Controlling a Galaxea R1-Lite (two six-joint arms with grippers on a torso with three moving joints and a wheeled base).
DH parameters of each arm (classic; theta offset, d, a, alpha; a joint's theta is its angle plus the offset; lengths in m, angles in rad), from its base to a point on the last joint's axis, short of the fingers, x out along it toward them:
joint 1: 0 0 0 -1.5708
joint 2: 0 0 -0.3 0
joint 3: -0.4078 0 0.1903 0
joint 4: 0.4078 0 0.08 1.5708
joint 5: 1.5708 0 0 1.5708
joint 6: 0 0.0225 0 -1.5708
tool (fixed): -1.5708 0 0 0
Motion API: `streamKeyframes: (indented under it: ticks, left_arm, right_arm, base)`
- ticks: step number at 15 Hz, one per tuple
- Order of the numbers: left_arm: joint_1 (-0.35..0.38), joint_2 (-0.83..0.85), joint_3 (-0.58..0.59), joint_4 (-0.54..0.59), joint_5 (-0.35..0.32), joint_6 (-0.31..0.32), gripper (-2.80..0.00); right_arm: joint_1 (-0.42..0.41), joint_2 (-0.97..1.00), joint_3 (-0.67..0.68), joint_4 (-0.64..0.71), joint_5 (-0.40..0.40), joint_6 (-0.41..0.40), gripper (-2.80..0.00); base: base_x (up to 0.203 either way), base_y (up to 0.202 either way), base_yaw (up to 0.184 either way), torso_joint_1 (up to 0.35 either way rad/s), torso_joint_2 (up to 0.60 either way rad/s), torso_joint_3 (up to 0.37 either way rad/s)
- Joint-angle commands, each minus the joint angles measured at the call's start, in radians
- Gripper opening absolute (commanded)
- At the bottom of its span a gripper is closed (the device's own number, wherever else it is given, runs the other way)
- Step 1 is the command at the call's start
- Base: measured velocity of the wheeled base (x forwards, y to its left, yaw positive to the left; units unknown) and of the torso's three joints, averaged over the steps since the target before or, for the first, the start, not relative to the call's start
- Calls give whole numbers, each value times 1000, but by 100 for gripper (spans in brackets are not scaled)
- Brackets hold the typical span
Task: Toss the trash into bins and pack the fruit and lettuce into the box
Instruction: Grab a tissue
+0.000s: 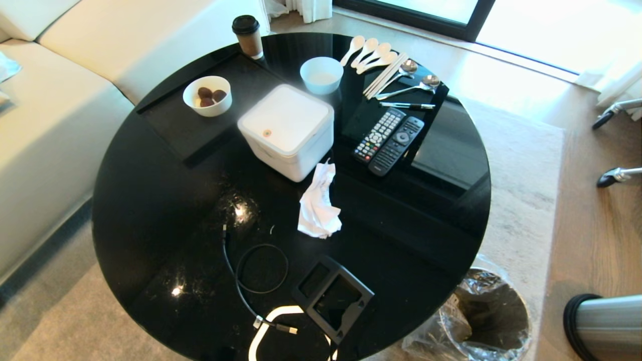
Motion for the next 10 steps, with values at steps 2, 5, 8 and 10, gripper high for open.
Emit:
streamKeyframes:
  ticks: [2,5,8,10]
  left_arm:
    - [-1,-129,22,-4,54,-43,-280]
    - [-7,-231,63,-60,108,-88,-280]
    - [-8,-230,65,-61,112,-96,-280]
    - [-8,-230,65,-61,113,-96,-280]
  right_arm:
    - [0,1,0,-1,0,0,-280]
    - [0,1,0,-1,0,0,-280]
    - [0,1,0,-1,0,0,-280]
    - [0,1,0,-1,0,0,-280]
  base:
    - [0,0,0,0,0,0]
    - [0,0,0,0,0,0]
    - [0,0,0,0,0,0]
    - [0,0,0,0,0,0]
